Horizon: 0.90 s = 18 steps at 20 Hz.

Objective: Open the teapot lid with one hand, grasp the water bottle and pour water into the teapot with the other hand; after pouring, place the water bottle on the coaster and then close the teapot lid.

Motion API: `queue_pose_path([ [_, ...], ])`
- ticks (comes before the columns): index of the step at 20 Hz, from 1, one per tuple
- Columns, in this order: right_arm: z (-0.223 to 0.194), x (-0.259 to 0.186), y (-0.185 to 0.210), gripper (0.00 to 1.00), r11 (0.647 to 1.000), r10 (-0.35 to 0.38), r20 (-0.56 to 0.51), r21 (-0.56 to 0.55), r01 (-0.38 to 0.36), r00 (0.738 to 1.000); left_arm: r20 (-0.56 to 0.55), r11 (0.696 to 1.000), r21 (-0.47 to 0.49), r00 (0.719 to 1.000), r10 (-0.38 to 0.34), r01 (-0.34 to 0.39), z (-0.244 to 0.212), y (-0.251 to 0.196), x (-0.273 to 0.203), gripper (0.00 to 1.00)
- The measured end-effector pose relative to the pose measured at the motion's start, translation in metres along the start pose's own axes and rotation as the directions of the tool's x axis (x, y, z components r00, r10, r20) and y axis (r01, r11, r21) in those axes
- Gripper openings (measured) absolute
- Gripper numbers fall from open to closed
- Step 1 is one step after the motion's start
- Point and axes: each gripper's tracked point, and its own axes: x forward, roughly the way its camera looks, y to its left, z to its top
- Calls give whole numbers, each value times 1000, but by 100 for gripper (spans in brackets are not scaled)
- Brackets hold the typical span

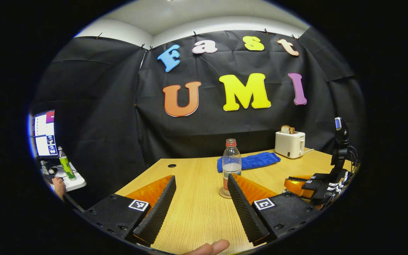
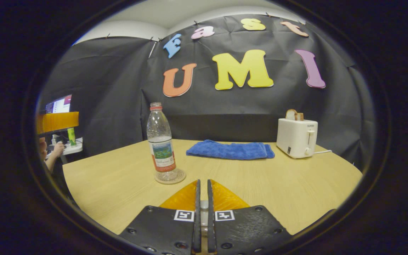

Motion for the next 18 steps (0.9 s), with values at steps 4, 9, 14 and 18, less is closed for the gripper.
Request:
queue_pose_path([
  [4, 28, -18, 0, 8, 1000, -6, 55, 16, 5, 998, 0, 1000, -5, 1000, 4, -4, 2, 2, -2, 92],
  [9, 58, -45, -11, 47, 998, -48, 84, 34, 45, 995, -3, 1000, -15, 1000, 8, -8, 4, -1, -6, 92],
  [14, 76, -83, -41, 82, 989, -139, 85, 55, 135, 987, 17, 1000, -27, 1000, -8, 9, 13, -14, -11, 92],
  [18, 87, -118, -65, 91, 983, -178, 89, 53, 174, 980, 30, 999, -27, 999, -20, 21, 21, -24, -19, 92],
])
